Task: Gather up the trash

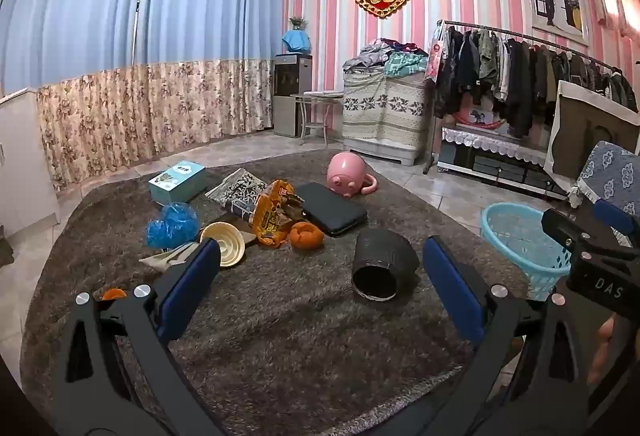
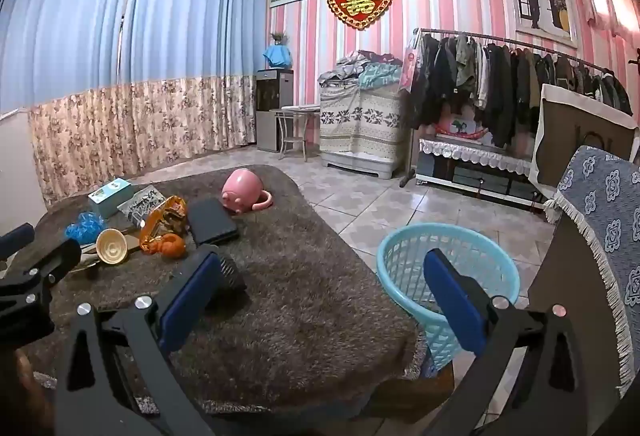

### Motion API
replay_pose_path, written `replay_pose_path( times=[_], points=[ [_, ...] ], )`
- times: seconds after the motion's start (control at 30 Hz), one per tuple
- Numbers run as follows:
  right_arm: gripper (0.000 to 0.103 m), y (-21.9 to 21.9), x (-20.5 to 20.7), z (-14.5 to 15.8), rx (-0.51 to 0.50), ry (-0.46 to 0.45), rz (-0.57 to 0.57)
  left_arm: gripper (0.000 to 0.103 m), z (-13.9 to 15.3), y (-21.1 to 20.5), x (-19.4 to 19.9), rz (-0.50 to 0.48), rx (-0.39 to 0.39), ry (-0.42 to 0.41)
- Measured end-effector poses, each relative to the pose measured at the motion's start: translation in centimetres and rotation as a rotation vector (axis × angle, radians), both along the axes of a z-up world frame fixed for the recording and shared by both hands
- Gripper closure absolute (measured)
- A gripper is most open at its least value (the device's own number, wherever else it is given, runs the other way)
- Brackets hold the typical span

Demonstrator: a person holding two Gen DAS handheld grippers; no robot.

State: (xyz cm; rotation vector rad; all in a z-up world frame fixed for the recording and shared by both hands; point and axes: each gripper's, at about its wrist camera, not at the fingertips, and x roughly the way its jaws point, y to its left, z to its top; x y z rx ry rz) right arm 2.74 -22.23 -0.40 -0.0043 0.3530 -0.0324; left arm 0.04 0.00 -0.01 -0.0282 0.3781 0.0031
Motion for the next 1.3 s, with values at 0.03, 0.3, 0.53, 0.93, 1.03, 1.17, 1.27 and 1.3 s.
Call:
replay_pose_path(
  times=[0.03, 0.3, 0.53, 0.93, 1.03, 1.17, 1.27, 1.3],
  points=[
    [0.004, 0.0, 0.0, 0.0, -0.001, -0.003, -0.001, 0.005, 0.0, 0.0, 0.0, 0.000, -0.004, 0.004],
    [0.004, 0.4, 0.4, 0.1, -0.008, -0.014, -0.011, 0.005, 0.0, -0.1, 0.0, 0.004, 0.008, -0.008],
    [0.004, 0.0, 0.1, 0.8, 0.016, -0.022, -0.018, 0.005, -0.2, -0.7, 0.2, 0.006, 0.016, -0.016],
    [0.004, -0.8, -0.6, 0.4, 0.031, -0.034, -0.026, 0.005, 0.5, -0.6, 0.0, 0.008, 0.020, -0.030],
    [0.004, -0.8, -0.6, 0.4, 0.030, -0.034, -0.026, 0.005, 0.4, -0.6, 0.0, 0.008, 0.020, -0.030],
    [0.004, -0.8, -0.6, 0.5, 0.031, -0.034, -0.026, 0.005, 0.3, -0.5, 0.0, 0.009, 0.020, -0.034],
    [0.004, -0.9, -0.6, 0.5, 0.030, -0.033, -0.026, 0.005, 0.4, -0.5, -0.1, 0.009, 0.019, -0.033],
    [0.004, -0.9, -0.7, 0.5, 0.032, -0.034, -0.024, 0.005, 0.4, -0.5, 0.0, 0.008, 0.017, -0.032]
  ],
)
